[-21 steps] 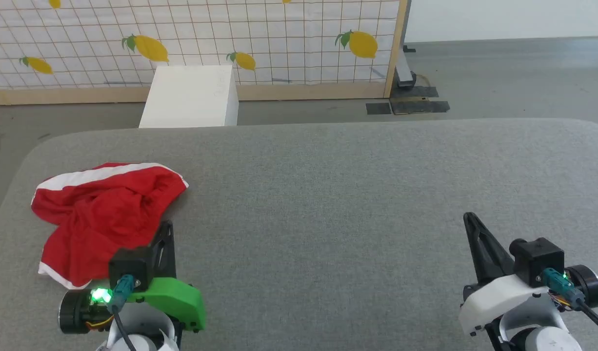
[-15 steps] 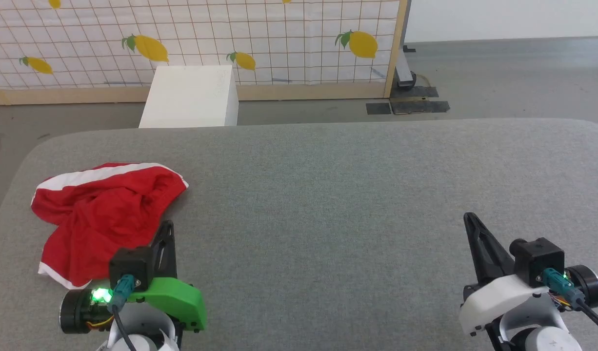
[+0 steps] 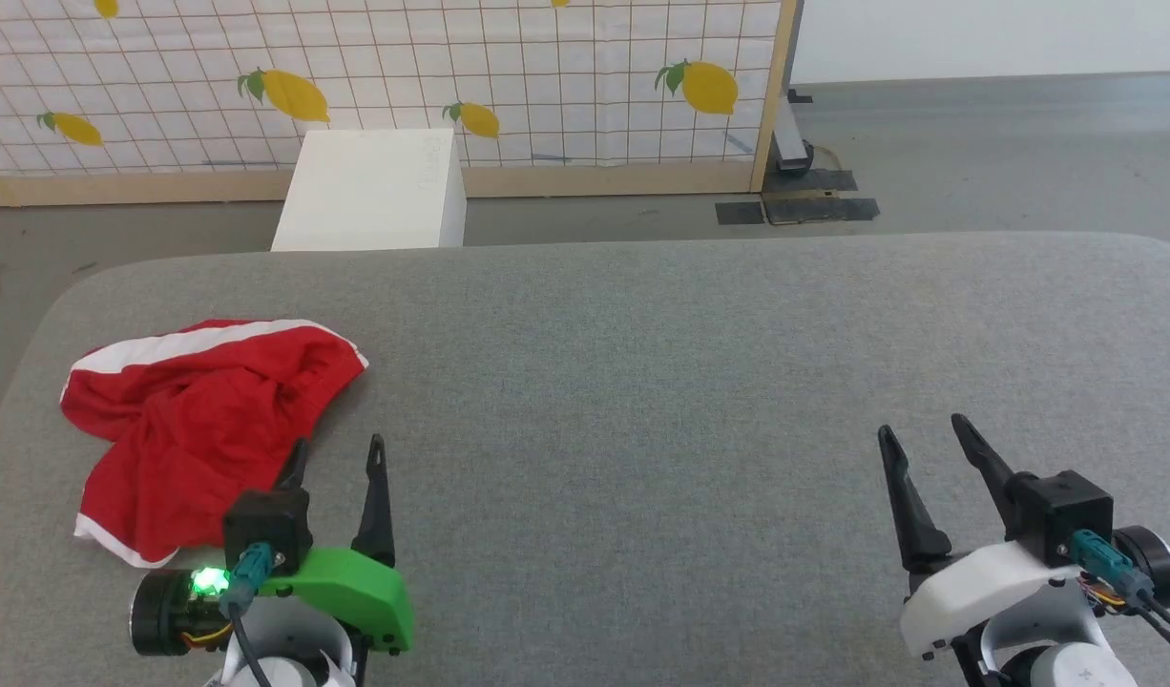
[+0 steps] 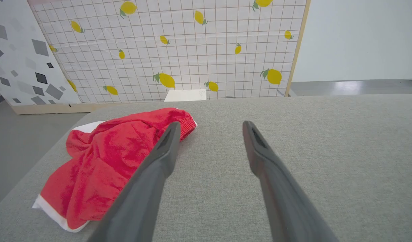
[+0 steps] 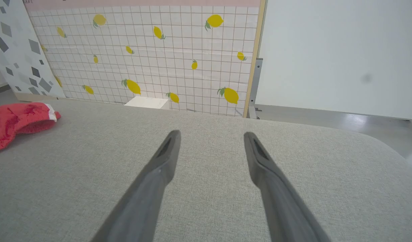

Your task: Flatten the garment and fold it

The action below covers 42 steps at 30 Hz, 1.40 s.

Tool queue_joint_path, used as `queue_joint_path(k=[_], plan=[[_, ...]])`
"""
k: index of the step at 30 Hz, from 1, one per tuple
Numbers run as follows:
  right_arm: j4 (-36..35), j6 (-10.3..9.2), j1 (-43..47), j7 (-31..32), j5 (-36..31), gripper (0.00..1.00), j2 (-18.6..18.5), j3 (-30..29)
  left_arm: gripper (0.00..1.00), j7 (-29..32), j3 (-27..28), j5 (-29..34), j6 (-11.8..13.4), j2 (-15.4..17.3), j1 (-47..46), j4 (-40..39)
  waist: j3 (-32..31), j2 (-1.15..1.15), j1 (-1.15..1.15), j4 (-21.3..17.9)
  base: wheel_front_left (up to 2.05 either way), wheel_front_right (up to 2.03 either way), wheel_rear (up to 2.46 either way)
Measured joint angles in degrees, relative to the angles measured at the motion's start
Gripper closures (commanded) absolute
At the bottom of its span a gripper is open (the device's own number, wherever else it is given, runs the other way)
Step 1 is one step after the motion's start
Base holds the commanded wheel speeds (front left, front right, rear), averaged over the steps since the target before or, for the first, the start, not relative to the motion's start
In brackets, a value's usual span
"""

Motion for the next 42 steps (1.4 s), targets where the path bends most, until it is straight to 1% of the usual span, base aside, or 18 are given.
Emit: queue_joint_path(k=[11,19,31,42], plan=[[0.99,0.00,0.85,-1.26,1.65,0.00,0.00,-0.42,0.00,-1.23,-0.87,-0.79,0.77,0.00,0.02,0.79,-0.20,0.00,0.00,0.29,0.00,0.00,0.00],[1.72,0.00,1.11,-2.03,2.57,0.00,0.00,-0.53,0.00,-2.19,-1.16,-1.26,1.31,0.00,0.12,1.38,-0.35,0.00,0.00,1.39,0.00,0.00,0.00],[3.11,0.00,1.68,-3.61,3.59,0.00,0.00,-0.34,0.00,-3.61,-1.16,-2.72,2.08,0.00,1.29,1.96,-0.46,0.00,0.00,4.60,0.00,0.00,0.00],[4.46,0.00,2.16,-4.92,4.74,0.00,0.00,-0.08,0.00,-4.99,-1.36,-3.30,2.79,0.00,1.91,2.43,-0.50,0.00,0.00,8.58,0.00,0.00,0.00]])
